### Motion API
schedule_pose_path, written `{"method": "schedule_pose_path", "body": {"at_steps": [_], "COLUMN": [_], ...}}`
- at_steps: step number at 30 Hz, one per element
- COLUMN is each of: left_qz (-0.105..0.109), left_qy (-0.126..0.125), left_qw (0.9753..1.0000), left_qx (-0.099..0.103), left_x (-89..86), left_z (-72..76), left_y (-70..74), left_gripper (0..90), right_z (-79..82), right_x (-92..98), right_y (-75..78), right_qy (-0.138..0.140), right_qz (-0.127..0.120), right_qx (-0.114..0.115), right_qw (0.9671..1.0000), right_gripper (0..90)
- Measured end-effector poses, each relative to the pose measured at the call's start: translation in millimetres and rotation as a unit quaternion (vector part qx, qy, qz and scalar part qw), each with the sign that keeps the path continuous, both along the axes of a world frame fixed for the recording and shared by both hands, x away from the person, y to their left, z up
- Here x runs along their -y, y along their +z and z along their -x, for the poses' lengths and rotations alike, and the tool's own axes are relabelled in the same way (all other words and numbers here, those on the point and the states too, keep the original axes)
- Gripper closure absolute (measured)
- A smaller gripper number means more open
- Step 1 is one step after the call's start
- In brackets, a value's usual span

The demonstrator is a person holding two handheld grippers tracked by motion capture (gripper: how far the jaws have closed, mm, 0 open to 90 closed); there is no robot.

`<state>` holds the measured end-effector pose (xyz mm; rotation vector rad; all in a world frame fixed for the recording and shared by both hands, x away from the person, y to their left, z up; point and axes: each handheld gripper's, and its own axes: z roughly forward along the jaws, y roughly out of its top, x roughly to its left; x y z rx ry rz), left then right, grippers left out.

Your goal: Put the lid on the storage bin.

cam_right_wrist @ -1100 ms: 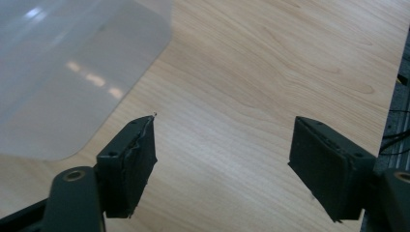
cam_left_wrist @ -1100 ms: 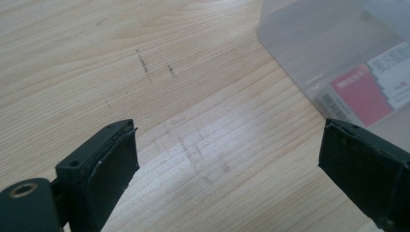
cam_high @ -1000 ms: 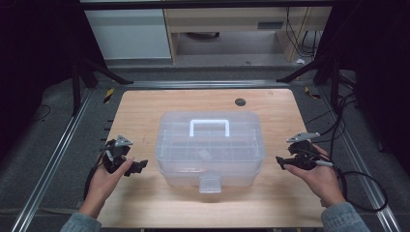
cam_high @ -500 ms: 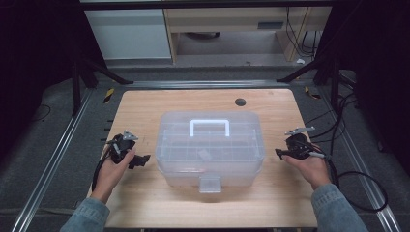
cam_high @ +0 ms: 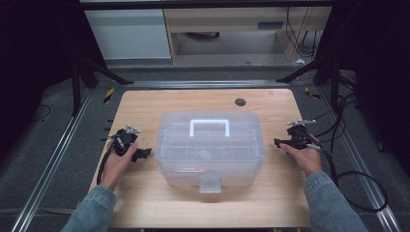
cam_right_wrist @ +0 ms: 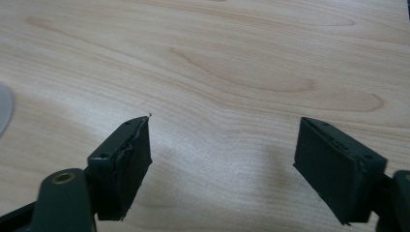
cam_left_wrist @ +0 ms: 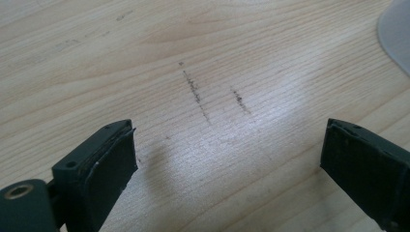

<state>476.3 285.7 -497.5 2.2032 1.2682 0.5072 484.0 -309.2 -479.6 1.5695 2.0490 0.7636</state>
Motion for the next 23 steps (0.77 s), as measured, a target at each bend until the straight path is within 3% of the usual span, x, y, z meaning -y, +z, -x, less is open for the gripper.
{"method": "schedule_pose_path", "body": {"at_steps": [4,6,7,10,13,14,19,23], "left_qz": [0.006,0.017,0.032,0.039,0.049,0.057,0.058,0.058], "left_qy": [0.002,0.006,0.010,0.014,0.017,0.020,0.021,0.027], "left_qw": [1.0000,0.9998,0.9994,0.9991,0.9982,0.9971,0.9971,0.9969], "left_qx": [0.001,0.002,0.008,0.012,0.031,0.045,0.046,0.045], "left_x": [3.4,4.8,5.3,4.8,4.5,4.0,3.8,3.2], "left_z": [-1.8,-1.7,-1.2,-1.2,-0.4,0.6,0.6,0.3], "left_y": [-4.7,-8.1,-11.3,-13.3,-17.3,-20.0,-20.2,-20.1], "left_gripper": [4.5,3.8,3.1,0.8,0.0,0.0,0.0,0.0], "right_z": [-1.8,0.0,0.3,0.1,-0.7,-0.8,1.1,1.0], "right_x": [4.4,3.2,2.6,0.8,-1.6,-2.3,-8.8,-9.8], "right_y": [-10.9,-18.5,-20.0,-21.4,-24.4,-24.7,-25.4,-25.5], "right_qy": [-0.017,-0.030,-0.030,-0.035,-0.042,-0.044,-0.075,-0.067], "right_qz": [-0.021,-0.010,-0.004,-0.006,-0.008,-0.007,-0.006,-0.003], "right_qx": [0.013,0.027,0.034,0.038,0.048,0.048,0.044,0.040], "right_qw": [0.9996,0.9991,0.9990,0.9987,0.9979,0.9979,0.9962,0.9969], "right_gripper": [15.4,13.9,13.1,10.3,6.7,6.4,1.3,0.3]}}
